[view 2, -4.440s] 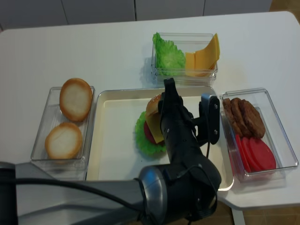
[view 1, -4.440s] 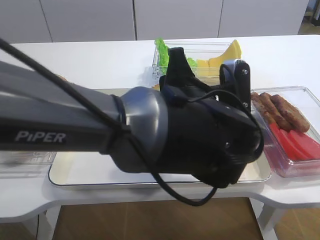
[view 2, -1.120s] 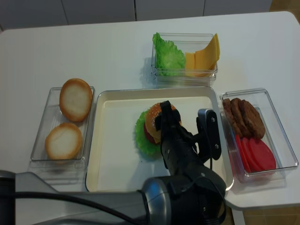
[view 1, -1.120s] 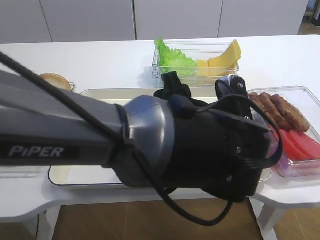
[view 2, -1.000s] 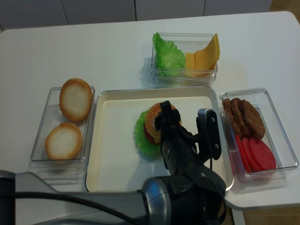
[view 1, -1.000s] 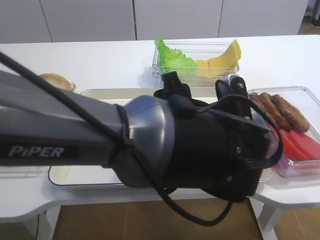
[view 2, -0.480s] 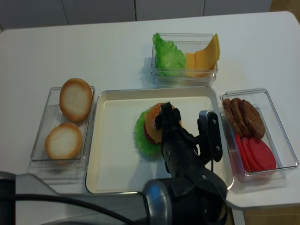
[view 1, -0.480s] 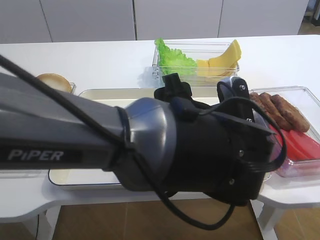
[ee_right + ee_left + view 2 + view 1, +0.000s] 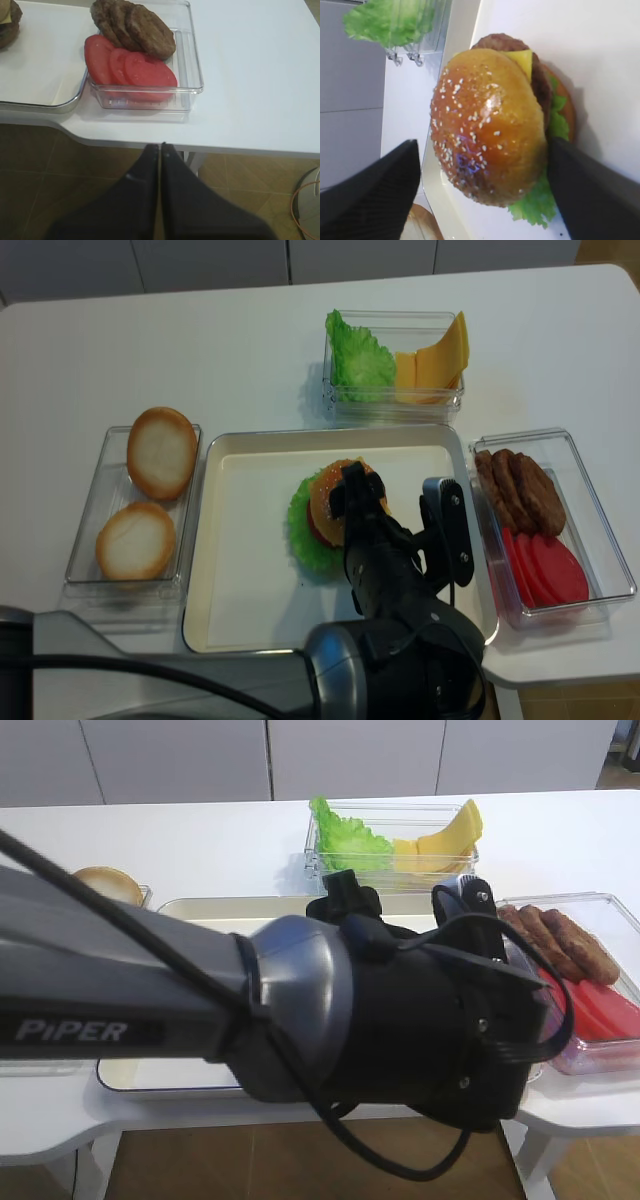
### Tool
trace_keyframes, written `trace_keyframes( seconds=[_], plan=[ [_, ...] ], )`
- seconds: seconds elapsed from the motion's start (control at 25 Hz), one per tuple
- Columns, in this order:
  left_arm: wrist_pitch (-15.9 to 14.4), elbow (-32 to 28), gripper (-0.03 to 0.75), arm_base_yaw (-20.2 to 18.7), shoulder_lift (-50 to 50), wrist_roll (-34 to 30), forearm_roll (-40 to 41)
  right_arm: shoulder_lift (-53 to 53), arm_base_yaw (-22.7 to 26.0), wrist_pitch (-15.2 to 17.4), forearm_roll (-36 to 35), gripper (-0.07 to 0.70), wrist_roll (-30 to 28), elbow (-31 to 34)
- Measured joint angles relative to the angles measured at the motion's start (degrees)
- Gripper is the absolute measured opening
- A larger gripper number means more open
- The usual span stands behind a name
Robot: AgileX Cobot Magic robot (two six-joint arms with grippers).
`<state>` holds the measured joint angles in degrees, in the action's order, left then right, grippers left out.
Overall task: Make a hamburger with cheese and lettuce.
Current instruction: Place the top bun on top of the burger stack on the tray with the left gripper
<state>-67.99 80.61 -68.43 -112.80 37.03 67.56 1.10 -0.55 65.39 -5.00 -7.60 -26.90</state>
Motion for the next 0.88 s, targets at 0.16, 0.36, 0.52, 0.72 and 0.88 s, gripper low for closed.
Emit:
trace_keyframes(
  seconds=[0.16,0.36,0.52,0.72,0.88],
  plan=[
    [0.00,0.00,0.587,0.00,0.00,0.12,0.00,0.00,0.00,0.00,0.00,0.025,0.00,0.00],
    [0.00,0.00,0.587,0.00,0.00,1.21,1.09,0.00,0.00,0.00,0.00,0.025,0.00,0.00],
    [0.00,0.00,0.587,0.00,0.00,1.82,1.47,0.00,0.00,0.00,0.00,0.025,0.00,0.00],
    [0.00,0.00,0.587,0.00,0.00,2.64,1.96,0.00,0.00,0.00,0.00,0.025,0.00,0.00],
    [0.13,0.00,0.588,0.22,0.00,2.98,2.09,0.00,0.00,0.00,0.00,0.025,0.00,0.00]
  ],
)
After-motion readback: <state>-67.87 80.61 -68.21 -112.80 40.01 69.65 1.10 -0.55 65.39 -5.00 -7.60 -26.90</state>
